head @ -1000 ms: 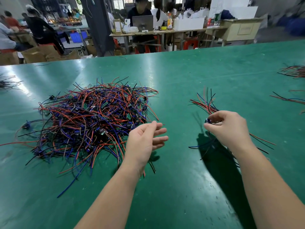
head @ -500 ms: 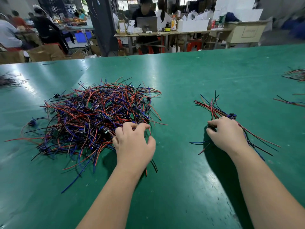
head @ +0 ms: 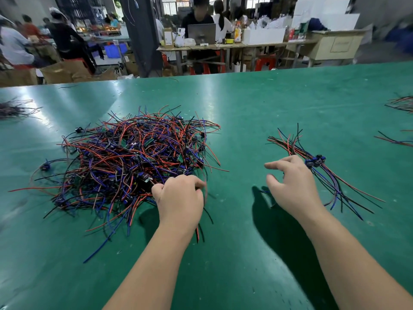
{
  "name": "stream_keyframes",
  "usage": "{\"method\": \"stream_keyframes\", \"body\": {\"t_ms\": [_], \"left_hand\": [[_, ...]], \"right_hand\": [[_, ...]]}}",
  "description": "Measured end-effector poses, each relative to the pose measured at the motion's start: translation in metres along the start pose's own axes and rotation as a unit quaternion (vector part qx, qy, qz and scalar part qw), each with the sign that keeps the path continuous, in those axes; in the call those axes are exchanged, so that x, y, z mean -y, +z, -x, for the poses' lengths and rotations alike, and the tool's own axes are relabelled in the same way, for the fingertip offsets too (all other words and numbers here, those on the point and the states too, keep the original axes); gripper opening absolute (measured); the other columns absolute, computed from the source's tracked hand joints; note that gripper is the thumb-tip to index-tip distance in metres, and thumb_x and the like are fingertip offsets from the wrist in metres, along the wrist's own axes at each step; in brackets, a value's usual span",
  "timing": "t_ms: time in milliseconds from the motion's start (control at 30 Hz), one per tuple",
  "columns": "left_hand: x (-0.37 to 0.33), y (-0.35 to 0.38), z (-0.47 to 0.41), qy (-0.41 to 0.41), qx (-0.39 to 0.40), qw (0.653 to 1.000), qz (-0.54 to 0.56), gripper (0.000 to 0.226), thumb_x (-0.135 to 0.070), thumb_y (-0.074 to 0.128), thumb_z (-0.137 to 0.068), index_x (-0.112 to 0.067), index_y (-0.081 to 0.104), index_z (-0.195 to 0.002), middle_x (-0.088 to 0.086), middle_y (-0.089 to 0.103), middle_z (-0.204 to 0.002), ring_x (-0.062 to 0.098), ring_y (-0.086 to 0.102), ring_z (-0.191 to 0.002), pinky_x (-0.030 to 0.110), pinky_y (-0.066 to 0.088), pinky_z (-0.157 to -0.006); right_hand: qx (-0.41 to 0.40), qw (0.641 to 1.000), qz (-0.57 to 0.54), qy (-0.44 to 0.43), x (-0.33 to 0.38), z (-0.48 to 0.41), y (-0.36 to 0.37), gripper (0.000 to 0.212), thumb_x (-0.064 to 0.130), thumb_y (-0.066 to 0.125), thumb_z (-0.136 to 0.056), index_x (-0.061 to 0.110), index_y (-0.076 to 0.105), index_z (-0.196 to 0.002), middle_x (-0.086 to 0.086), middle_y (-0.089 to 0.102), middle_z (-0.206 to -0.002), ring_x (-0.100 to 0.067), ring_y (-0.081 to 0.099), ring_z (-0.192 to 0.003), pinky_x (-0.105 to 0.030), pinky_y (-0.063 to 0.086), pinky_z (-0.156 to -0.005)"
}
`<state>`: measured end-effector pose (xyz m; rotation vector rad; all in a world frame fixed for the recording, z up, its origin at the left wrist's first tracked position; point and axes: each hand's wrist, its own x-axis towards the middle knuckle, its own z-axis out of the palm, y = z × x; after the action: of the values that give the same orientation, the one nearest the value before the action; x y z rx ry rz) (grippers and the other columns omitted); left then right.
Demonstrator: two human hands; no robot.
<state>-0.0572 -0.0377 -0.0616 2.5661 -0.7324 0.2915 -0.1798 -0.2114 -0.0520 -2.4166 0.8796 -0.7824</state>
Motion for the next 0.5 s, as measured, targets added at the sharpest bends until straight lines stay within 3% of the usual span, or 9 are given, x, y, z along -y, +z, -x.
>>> {"method": "stream_keyframes", "body": {"t_ms": [67,167,300,367,433,500], "left_hand": [[-0.005,-0.004,0.004,0.023,-0.040,0.997,0.066,0.020,-0.022,0.060,-0.087,-0.037,0.071,-0.093,-0.014,0.069,-0.098,0.013,0.057,-0.096,0.032,0.019,-0.077],[-0.015,-0.010,0.010,0.102,-0.083,0.983,0.125,0.014,-0.021,0.069,-0.078,-0.033,0.073,-0.085,-0.014,0.071,-0.091,0.018,0.060,-0.086,0.031,0.022,-0.072],[-0.029,-0.010,0.020,0.298,-0.004,0.933,0.200,0.017,-0.011,0.068,-0.070,-0.022,0.074,-0.083,-0.008,0.071,-0.088,0.026,0.063,-0.078,0.040,0.043,-0.072],[-0.034,-0.008,0.025,0.361,0.035,0.907,0.214,0.020,-0.005,0.068,-0.068,-0.018,0.073,-0.083,-0.006,0.071,-0.091,0.027,0.063,-0.080,0.036,0.040,-0.074],[-0.036,-0.007,0.026,0.343,0.051,0.901,0.262,0.019,-0.006,0.069,-0.068,-0.019,0.072,-0.080,-0.010,0.071,-0.089,0.015,0.061,-0.080,0.025,0.038,-0.076],[-0.036,-0.007,0.028,0.271,0.050,0.904,0.327,0.015,-0.012,0.068,-0.069,-0.027,0.068,-0.075,-0.021,0.066,-0.079,-0.004,0.053,-0.073,0.011,0.037,-0.069]], "right_hand": [[-0.001,0.998,-0.055,-0.004,0.005,0.003,0.003,0.018,0.011,0.063,-0.083,0.019,0.073,-0.096,0.005,0.055,-0.091,-0.002,0.046,-0.069,-0.016,0.029,-0.068],[0.070,0.965,-0.243,0.066,0.014,0.005,0.004,0.011,0.022,0.063,-0.088,0.021,0.074,-0.082,0.004,0.070,-0.080,-0.005,0.050,-0.059,-0.021,0.039,-0.060],[0.242,0.801,-0.516,0.185,0.025,0.009,0.005,0.044,0.042,0.061,-0.077,0.006,0.066,-0.101,-0.006,0.072,-0.080,-0.010,0.047,-0.048,-0.018,0.039,-0.047],[0.278,0.766,-0.551,0.180,0.025,0.012,0.005,0.051,0.036,0.065,-0.072,-0.001,0.062,-0.108,-0.005,0.069,-0.072,-0.010,0.053,-0.051,-0.019,0.046,-0.049],[0.281,0.759,-0.559,0.182,0.025,0.012,0.002,0.042,0.028,0.064,-0.075,0.001,0.064,-0.107,-0.003,0.065,-0.067,-0.009,0.055,-0.052,-0.019,0.049,-0.054],[0.265,0.760,-0.564,0.185,0.023,0.010,-0.001,0.032,0.028,0.063,-0.075,0.008,0.069,-0.099,-0.001,0.064,-0.068,-0.005,0.049,-0.048,-0.016,0.044,-0.053]]}}
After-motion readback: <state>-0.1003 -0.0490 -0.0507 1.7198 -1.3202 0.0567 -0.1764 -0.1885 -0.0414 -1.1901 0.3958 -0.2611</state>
